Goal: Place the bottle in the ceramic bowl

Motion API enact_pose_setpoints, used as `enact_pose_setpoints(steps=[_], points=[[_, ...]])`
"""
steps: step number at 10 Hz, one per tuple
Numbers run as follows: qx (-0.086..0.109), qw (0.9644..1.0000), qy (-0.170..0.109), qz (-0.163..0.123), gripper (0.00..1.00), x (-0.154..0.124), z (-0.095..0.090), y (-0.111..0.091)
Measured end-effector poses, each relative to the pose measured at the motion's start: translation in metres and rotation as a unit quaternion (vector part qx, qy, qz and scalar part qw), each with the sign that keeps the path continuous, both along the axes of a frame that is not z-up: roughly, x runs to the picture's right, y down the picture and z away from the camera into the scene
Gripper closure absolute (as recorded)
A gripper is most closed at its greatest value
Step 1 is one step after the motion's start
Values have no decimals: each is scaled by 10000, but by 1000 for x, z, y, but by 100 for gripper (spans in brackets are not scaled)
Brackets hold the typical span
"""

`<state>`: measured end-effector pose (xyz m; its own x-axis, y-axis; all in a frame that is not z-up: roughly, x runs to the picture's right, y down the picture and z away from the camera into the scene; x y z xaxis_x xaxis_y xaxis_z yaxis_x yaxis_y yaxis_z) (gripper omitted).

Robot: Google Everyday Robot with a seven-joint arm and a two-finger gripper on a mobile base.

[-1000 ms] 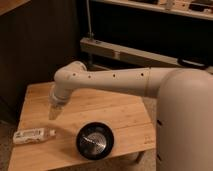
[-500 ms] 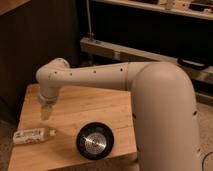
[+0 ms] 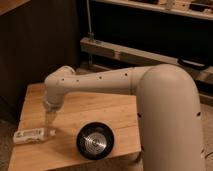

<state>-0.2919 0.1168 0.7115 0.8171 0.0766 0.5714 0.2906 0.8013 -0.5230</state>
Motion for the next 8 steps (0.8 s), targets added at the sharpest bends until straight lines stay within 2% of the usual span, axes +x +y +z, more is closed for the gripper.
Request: enact_pose_setpoints(steps=[4,8], points=[[-88,9991,-348,211,35,-8,1,4],[-93,9981,-564,232,35,-28,6,7]])
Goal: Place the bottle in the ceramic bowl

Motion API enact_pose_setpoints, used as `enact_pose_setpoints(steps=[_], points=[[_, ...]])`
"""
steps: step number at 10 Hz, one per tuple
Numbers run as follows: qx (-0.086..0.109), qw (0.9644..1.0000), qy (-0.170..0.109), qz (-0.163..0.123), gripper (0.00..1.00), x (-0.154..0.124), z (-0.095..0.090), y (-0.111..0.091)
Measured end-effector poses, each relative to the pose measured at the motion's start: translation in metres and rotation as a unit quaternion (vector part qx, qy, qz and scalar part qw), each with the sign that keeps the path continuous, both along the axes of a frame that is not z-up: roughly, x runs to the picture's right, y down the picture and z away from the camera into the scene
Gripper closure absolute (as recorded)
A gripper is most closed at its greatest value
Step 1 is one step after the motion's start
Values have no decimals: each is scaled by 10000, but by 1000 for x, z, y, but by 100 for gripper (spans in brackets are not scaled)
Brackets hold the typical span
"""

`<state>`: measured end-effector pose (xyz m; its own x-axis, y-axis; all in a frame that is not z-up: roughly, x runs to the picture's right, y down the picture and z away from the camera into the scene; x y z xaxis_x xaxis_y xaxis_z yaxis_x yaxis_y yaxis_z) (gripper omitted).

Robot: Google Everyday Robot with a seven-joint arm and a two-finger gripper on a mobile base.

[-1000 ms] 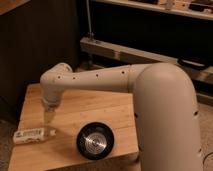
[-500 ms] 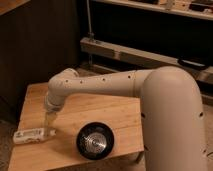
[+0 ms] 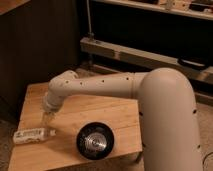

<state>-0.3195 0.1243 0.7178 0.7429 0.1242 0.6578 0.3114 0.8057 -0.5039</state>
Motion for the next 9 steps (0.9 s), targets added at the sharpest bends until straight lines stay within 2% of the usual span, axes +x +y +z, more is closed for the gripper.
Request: enact_pose_setpoints(steps=[2,5,9], points=[[-10,10000,-24,-8,35,-3,3,4],[-131,9999,33,17,35,4,4,18],[-288,9996,59,-5,35,19,-8,33]])
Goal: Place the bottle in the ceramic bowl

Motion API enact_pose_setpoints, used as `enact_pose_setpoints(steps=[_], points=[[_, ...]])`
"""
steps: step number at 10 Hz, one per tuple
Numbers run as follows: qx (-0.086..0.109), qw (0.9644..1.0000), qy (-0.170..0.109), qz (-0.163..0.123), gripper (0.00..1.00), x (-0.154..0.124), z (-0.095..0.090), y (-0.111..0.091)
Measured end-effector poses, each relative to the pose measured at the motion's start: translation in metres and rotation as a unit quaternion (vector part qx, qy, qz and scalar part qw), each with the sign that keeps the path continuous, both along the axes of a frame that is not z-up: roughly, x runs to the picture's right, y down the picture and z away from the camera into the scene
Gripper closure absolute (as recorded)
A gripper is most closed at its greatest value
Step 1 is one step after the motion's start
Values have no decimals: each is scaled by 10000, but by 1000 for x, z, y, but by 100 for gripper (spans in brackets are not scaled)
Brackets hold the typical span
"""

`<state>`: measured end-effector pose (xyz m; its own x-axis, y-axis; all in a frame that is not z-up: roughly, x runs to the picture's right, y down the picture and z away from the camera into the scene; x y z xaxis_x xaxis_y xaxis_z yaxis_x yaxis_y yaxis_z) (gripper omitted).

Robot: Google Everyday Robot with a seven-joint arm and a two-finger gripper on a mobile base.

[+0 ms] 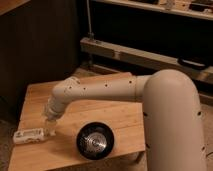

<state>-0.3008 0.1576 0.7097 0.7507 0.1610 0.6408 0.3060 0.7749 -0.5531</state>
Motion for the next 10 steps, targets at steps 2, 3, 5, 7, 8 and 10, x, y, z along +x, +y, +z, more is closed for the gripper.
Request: enact_pose_setpoints(steps=[2,3,5,7,8,10], points=[[-63,10000,-13,-42,35,3,-9,8],[-96,9999,-11,-86,35,3,-16,14],[-191,9995,8,-252,35,-4,-27,31],[-232,9991,87,-352,35,-4,-25,38],[-232,9991,95,-346,35,-3,-24,37],[-231,9991,94,-346,35,-3,-24,37]])
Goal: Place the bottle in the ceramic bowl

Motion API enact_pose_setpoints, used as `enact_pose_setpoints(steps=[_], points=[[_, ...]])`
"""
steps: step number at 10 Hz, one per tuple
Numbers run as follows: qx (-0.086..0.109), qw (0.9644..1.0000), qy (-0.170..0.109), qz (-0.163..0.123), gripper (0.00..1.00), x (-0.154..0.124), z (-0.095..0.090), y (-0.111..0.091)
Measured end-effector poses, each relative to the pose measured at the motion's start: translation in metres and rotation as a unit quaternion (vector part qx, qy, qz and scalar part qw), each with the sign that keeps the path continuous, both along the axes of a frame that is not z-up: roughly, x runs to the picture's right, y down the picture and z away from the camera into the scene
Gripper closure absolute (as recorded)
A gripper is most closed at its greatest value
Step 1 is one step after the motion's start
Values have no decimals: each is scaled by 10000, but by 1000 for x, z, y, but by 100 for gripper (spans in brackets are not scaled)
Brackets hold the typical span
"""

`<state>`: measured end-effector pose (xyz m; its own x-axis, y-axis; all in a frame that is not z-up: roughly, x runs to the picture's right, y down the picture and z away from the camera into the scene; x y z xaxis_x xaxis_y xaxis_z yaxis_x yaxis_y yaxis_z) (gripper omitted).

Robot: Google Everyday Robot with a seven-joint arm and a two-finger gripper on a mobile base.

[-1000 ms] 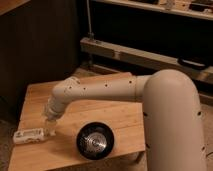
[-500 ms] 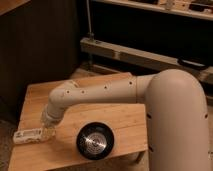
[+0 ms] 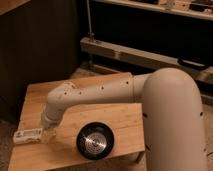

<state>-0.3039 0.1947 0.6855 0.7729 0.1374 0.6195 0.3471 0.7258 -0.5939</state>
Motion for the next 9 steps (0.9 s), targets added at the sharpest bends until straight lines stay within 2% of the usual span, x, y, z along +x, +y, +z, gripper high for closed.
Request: enact_pose_setpoints(steps=[5,7,9], points=[[-18,10000,-11,-12,35,-1,1,-1],[-118,9998,-95,-114,35,-7,17,-1],[-211,9995,-130,-180,35,-8,39,14]])
